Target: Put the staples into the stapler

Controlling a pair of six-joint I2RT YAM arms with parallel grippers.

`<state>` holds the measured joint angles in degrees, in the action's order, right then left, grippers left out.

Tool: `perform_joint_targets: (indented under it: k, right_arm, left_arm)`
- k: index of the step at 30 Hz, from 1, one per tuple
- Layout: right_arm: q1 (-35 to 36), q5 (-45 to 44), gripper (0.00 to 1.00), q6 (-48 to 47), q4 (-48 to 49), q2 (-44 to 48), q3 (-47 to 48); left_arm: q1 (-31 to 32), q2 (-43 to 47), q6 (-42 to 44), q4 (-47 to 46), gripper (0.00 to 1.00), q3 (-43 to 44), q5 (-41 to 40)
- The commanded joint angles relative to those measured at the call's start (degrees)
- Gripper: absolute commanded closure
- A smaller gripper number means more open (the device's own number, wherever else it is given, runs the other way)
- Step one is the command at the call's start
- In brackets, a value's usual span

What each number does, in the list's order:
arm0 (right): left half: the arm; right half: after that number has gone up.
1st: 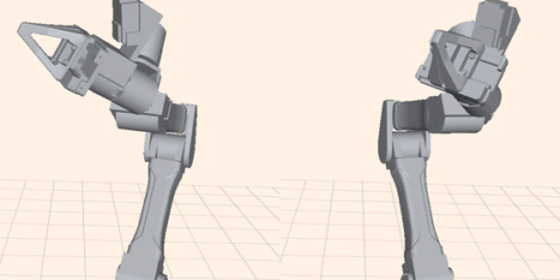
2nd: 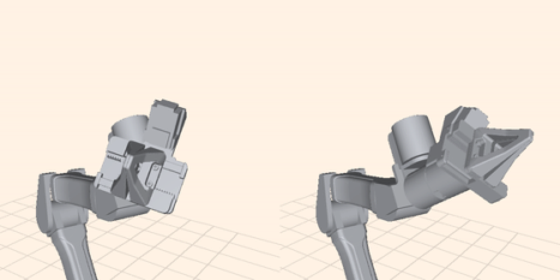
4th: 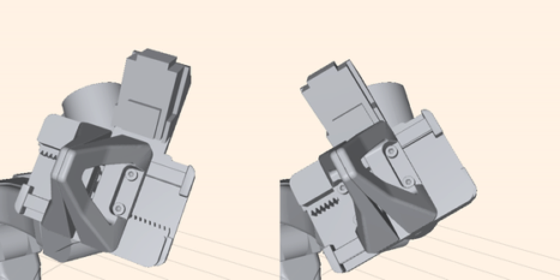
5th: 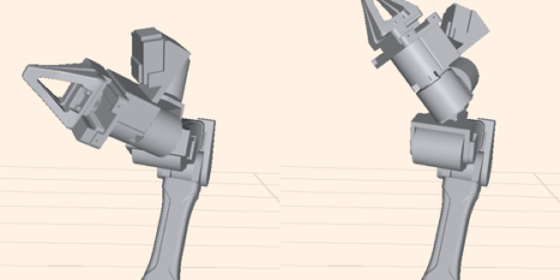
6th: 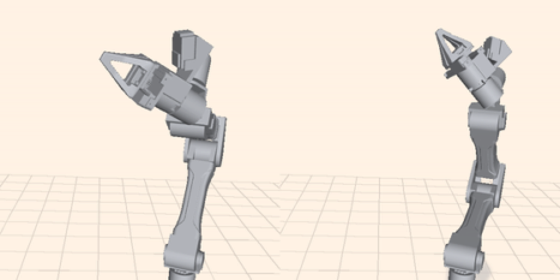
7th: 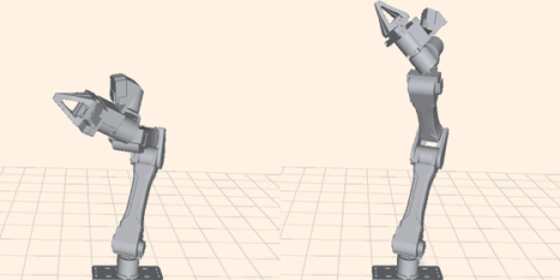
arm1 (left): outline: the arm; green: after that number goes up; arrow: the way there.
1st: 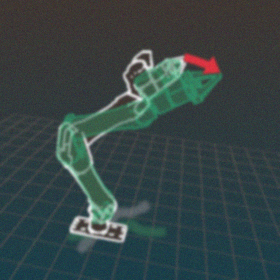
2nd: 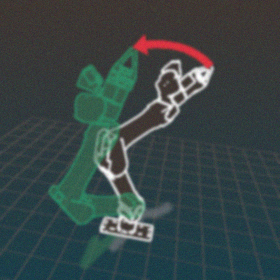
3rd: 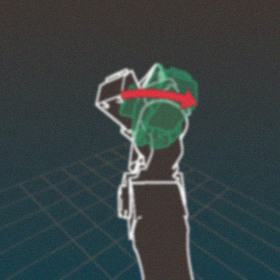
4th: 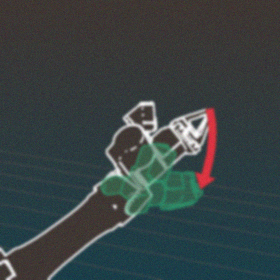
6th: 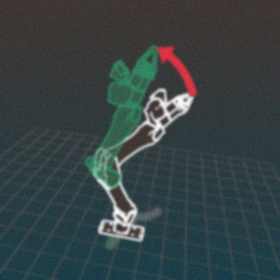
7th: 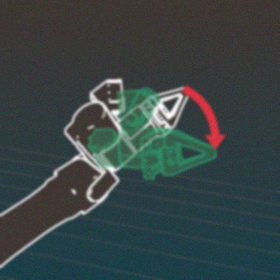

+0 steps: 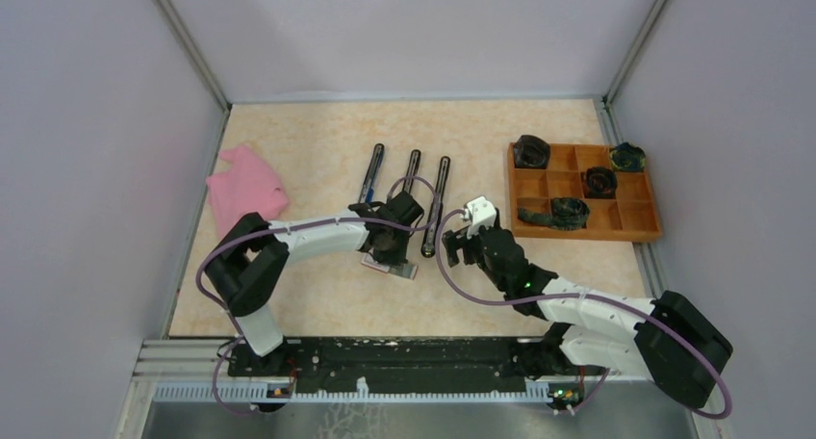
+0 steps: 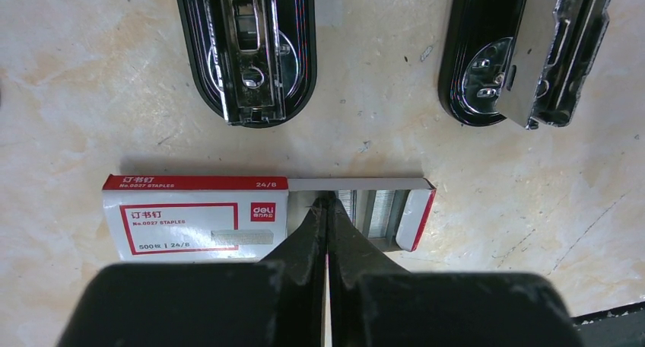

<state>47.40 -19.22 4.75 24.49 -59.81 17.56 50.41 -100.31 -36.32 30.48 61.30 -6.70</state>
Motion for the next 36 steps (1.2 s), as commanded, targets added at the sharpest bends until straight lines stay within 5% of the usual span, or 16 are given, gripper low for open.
perform_joint_targets:
  k: [1,14,23,36]
  right_arm:
    - [0.59,1.43,0.19,0.38,2.76,1.06,1.24]
    - [0.45,10.76,0.16,-0.09,-0.77,8.53,2.87]
    - [-8.82,36.19,0.15,5.47,-3.51,9.66,8.57]
    - [-12.55,55.82,0.16,0.51,-4.65,1.24,17.98]
  left_arm:
    - [0.31,2.44,-0.07,-0.69,0.99,-0.34,-1.39]
    - [0.06,15.06,1.41,-11.42,1.0,-6.5,-4.43]
    - [-1.61,31.58,4.25,-28.56,1.0,-17.96,-5.8]
    - [-5.21,41.55,12.28,-44.14,1.0,-26.27,3.06]
